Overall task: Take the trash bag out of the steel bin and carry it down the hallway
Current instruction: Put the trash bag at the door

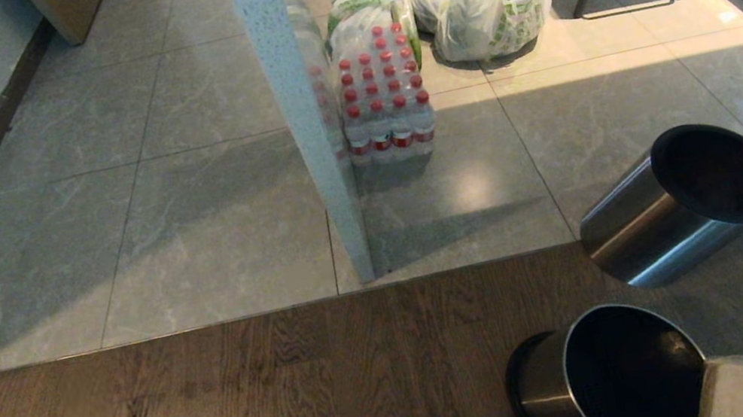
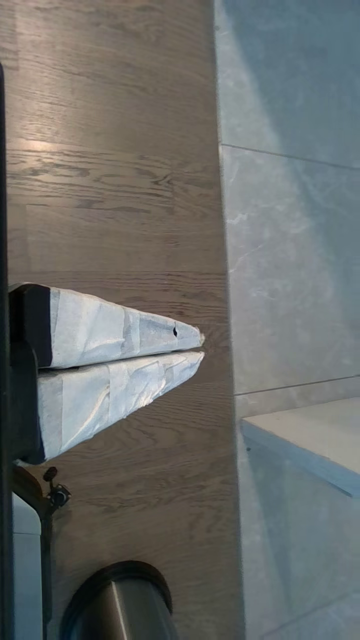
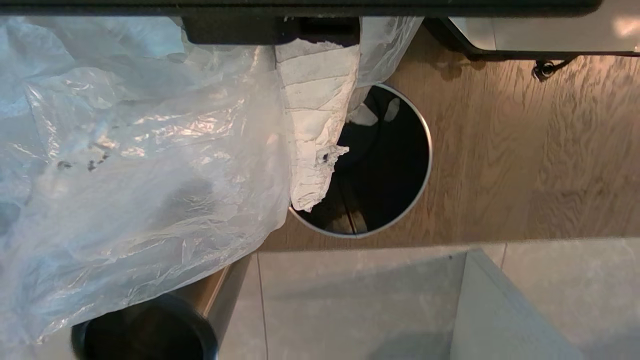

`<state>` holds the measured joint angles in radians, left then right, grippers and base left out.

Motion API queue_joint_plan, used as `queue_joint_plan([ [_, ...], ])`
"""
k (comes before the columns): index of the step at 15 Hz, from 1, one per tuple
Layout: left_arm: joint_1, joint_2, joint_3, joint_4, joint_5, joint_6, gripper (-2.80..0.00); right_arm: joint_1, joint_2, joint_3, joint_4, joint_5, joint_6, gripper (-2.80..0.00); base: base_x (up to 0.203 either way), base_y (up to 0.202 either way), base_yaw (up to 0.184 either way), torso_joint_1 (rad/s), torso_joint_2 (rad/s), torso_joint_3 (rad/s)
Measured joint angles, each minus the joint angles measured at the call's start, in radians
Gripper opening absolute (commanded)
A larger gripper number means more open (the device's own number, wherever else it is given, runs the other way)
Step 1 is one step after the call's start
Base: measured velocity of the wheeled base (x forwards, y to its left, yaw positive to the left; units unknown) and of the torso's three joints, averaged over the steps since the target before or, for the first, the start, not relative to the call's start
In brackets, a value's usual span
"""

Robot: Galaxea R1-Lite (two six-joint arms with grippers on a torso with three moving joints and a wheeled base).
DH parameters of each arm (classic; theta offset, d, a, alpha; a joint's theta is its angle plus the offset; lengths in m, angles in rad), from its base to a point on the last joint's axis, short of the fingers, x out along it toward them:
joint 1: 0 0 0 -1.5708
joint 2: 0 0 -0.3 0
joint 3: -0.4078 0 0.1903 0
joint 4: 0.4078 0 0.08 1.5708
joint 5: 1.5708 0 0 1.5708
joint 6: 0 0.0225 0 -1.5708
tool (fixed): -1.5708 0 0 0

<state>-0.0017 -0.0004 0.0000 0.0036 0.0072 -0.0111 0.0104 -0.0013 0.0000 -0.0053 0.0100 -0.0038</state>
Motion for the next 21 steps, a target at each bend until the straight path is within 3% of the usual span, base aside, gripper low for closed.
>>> queue_joint_plan([
  [21,0.0,0.0,0.0,0.0,0.0,-0.002,-2.8,0.0,0.0,0.0,0.0,0.0,0.0,-2.8,0.0,0.0,0.0,0.002,0.0,0.201],
])
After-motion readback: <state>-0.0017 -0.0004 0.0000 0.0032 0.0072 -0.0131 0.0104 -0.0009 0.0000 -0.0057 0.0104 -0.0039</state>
